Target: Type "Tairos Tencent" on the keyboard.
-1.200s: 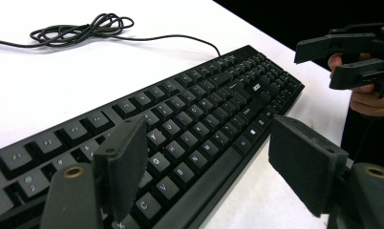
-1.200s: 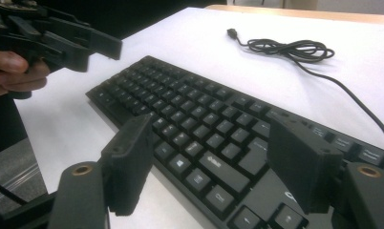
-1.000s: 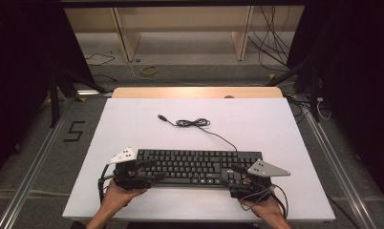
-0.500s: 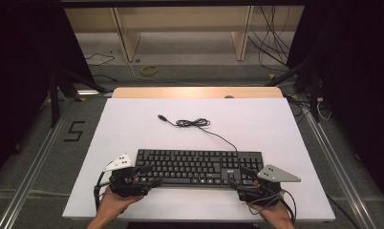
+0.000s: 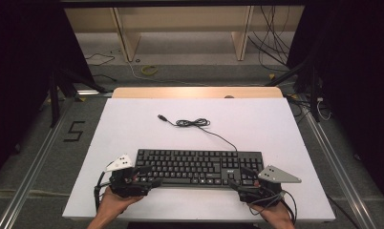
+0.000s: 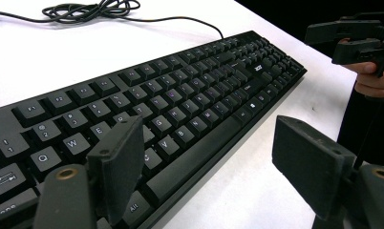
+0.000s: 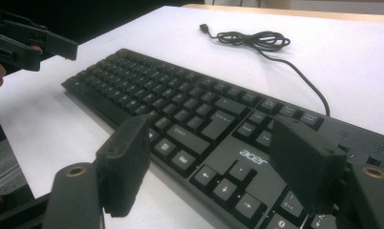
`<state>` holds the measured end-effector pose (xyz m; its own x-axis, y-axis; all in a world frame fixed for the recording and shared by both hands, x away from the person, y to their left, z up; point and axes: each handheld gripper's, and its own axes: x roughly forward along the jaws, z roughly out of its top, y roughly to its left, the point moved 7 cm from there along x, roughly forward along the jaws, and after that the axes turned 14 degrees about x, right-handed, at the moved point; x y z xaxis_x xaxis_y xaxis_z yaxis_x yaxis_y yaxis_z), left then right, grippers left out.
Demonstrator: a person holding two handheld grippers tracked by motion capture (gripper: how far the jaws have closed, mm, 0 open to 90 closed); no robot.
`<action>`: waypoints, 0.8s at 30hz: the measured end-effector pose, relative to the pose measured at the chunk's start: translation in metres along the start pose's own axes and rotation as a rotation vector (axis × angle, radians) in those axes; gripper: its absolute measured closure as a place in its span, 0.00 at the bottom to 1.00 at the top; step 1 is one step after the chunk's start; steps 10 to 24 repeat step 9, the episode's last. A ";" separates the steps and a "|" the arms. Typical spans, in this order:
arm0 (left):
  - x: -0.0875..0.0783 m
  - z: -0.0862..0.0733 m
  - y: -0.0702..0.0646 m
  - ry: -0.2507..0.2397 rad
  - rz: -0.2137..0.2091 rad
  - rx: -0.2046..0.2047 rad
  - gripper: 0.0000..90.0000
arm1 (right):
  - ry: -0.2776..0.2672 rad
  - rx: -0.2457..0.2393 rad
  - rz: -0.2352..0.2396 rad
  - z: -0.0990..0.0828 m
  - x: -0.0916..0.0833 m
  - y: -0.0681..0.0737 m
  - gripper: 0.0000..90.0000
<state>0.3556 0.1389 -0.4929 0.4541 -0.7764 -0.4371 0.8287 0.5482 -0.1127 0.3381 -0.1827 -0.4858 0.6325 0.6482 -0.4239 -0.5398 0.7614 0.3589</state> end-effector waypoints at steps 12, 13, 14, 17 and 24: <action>0.003 -0.001 0.002 0.005 0.006 0.007 0.29 | -0.001 -0.007 -0.007 0.000 0.001 -0.002 0.34; 0.003 -0.001 0.002 0.005 0.006 0.007 0.29 | -0.001 -0.007 -0.007 0.000 0.001 -0.002 0.34; 0.003 -0.001 0.002 0.005 0.006 0.007 0.29 | -0.001 -0.007 -0.007 0.000 0.001 -0.002 0.34; 0.003 -0.001 0.002 0.005 0.006 0.007 0.29 | -0.001 -0.007 -0.007 0.000 0.001 -0.002 0.34; 0.003 -0.001 0.002 0.005 0.006 0.007 0.29 | -0.001 -0.007 -0.007 0.000 0.001 -0.002 0.34</action>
